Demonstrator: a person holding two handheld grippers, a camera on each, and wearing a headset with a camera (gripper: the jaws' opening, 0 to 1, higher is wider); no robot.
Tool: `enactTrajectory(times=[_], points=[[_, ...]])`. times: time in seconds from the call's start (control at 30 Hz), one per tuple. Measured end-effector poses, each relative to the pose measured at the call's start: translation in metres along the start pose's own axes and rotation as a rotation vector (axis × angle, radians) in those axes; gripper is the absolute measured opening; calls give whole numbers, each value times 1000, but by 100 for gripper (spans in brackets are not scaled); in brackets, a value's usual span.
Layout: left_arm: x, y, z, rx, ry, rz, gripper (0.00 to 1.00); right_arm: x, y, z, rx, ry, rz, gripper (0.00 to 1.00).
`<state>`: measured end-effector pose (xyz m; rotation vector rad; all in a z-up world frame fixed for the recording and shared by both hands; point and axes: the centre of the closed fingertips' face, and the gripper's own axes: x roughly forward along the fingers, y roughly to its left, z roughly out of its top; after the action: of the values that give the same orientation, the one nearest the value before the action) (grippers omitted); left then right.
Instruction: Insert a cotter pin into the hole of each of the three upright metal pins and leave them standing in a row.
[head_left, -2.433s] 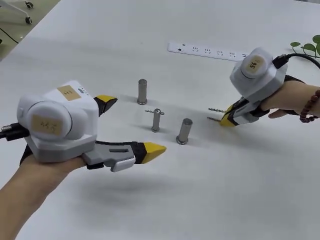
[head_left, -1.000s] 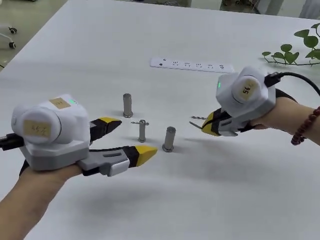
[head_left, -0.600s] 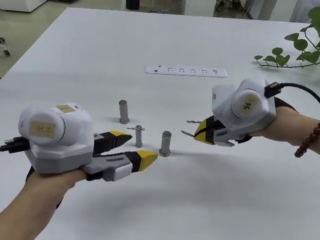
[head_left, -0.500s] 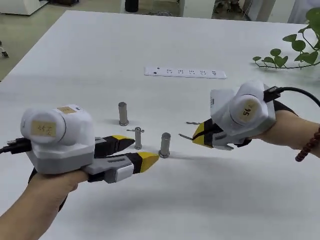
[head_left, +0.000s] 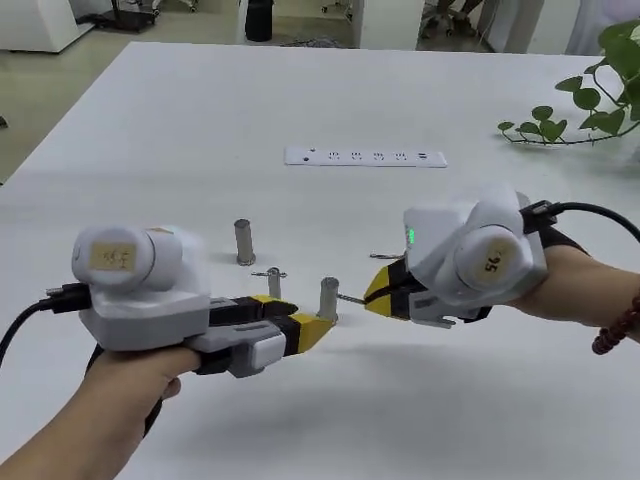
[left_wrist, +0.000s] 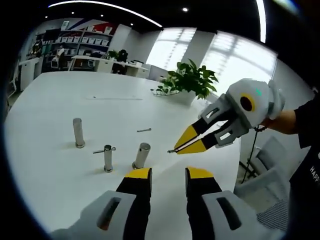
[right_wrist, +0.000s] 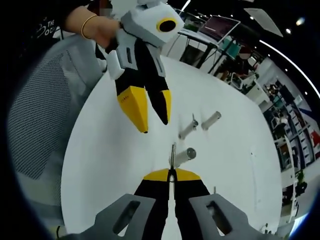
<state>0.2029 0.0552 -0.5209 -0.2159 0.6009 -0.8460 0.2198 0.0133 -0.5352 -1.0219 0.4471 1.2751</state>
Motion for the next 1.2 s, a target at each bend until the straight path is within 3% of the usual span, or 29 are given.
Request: enactTrajectory(times=[0.33, 0.53, 0.83, 1.03, 1.2], points=[[4, -9, 2, -58, -13, -27, 16, 1, 14, 20, -60, -51, 27, 0], [5, -8, -1, -86, -6, -22, 14, 1, 17, 27, -72, -70, 34, 0], [6, -5, -1, -103, -19, -22, 3, 2, 20, 33, -87, -79, 39, 0], [5, -9, 0, -130, -50, -45, 0, 3, 20, 33, -84, -78, 43, 0], [5, -10, 0, -119, -50, -43, 0, 3, 20, 32, -85, -77, 43, 0]])
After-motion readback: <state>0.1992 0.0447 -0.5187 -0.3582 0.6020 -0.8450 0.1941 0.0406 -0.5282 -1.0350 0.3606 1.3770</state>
